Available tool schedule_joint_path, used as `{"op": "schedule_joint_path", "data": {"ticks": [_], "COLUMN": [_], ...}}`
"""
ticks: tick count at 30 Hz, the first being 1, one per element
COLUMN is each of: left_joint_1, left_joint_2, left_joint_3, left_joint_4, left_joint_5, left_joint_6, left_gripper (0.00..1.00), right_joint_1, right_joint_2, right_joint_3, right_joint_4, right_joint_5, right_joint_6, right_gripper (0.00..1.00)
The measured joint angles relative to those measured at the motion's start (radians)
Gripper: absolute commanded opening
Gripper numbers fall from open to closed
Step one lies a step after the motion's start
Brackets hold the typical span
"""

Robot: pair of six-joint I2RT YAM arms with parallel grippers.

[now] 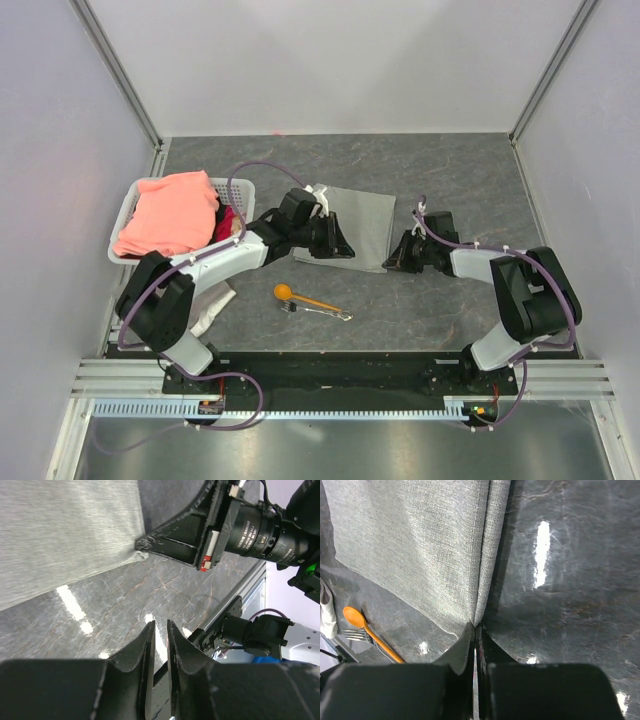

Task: Fold the napkin into a case and place the utensils inside
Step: Smooth out the square-folded napkin at the center of the board.

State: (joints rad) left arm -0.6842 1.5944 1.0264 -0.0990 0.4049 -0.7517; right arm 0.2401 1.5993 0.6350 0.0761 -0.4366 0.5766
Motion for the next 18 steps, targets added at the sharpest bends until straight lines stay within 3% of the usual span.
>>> {"op": "schedule_joint_path", "data": {"ticks": [4,6,7,10,13,18], "left_joint_1": [0.039,0.058,0.067,0.085,0.099,0.13], "left_joint_2": [-0.011,-0.015,-0.018,-0.033,-0.063,-0.13], "left_joint_3": [-0.013,-0.023,-0.027,-0.042,-0.058,-0.086], "left_joint_4": [0.001,0.001,0.001,0.001,0.001,0.007], "left_joint_5": [0.024,0.039,0.044,0.054,0.069,0.088], "left_joint_6": [-0.001,-0.004,-0.005,-0.01,-0.011,-0.014], "left_gripper": [0.22,0.22,0.22,0.22,0.22,0.22], "right_joint_1": [-0.036,-0.054,-0.06,-0.072,-0.074,-0.024], "right_joint_2": [-0.003,-0.006,-0.01,-0.017,-0.027,-0.062], "right_joint_3": [-0.006,0.002,0.011,0.069,0.138,0.225], "right_joint_4": [-0.01,-0.034,-0.054,-0.143,-0.243,-0.406], "right_joint_5": [-0.019,-0.014,-0.006,0.04,0.17,0.362], "right_joint_6": [-0.005,-0.009,-0.014,-0.037,-0.089,-0.142], "right_gripper": [0.0,0.19,0.37,0.55,0.63,0.65]}}
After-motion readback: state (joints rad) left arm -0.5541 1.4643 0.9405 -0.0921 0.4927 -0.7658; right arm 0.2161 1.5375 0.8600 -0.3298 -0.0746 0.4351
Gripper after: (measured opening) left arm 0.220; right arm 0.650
